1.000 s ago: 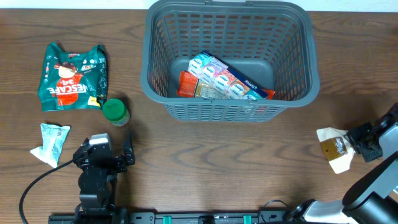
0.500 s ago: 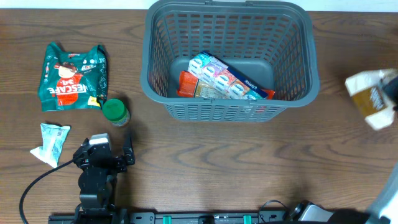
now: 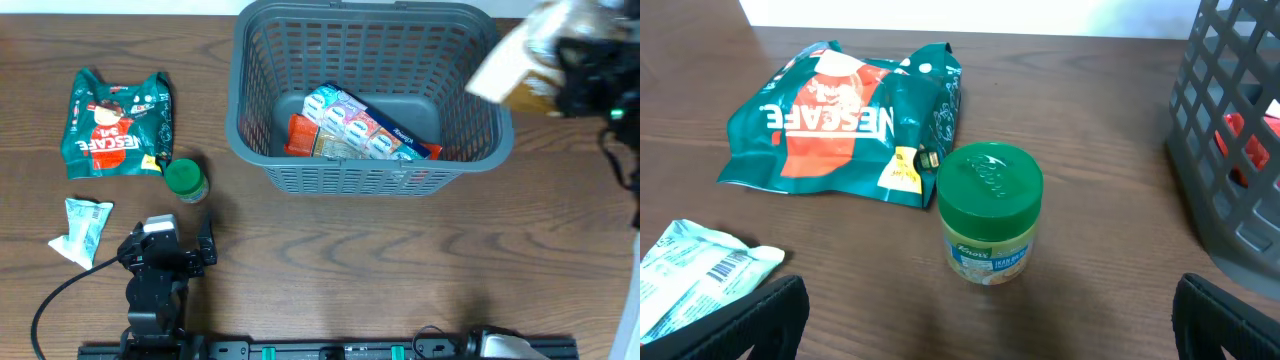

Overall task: Pack container
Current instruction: 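Lift the mushroom bag with the right gripper over the basket, then lower the mushroom bag into the basket and open the right gripper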

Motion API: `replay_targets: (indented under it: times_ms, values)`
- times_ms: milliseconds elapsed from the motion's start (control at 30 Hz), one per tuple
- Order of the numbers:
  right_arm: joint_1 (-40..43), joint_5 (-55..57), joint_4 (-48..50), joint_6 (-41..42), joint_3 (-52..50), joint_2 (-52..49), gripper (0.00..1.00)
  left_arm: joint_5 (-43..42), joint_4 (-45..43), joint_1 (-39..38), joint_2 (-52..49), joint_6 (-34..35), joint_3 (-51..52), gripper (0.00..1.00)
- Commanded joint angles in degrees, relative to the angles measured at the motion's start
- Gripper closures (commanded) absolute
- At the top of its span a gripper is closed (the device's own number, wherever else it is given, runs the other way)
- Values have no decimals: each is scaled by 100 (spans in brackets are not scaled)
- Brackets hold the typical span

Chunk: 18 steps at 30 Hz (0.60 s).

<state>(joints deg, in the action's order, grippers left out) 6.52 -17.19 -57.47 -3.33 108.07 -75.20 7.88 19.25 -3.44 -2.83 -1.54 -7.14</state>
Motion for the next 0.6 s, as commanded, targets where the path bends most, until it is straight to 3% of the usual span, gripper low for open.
replay_targets:
  times_ms: [0, 133, 300, 567]
  values:
    - [-811, 52, 87, -573, 101, 4, 99, 24, 35, -13, 37, -15, 116, 2]
    - [-1611, 988, 192, -573, 101, -236, 99, 24, 37, -13, 37, -15, 116, 2]
    - [-1932, 1976, 199, -295, 101, -861, 99, 26, 35, -13, 37, -15, 116, 2]
    - [-1932, 2041, 289, 109, 101, -1766, 99, 24, 35, -13, 37, -15, 116, 2]
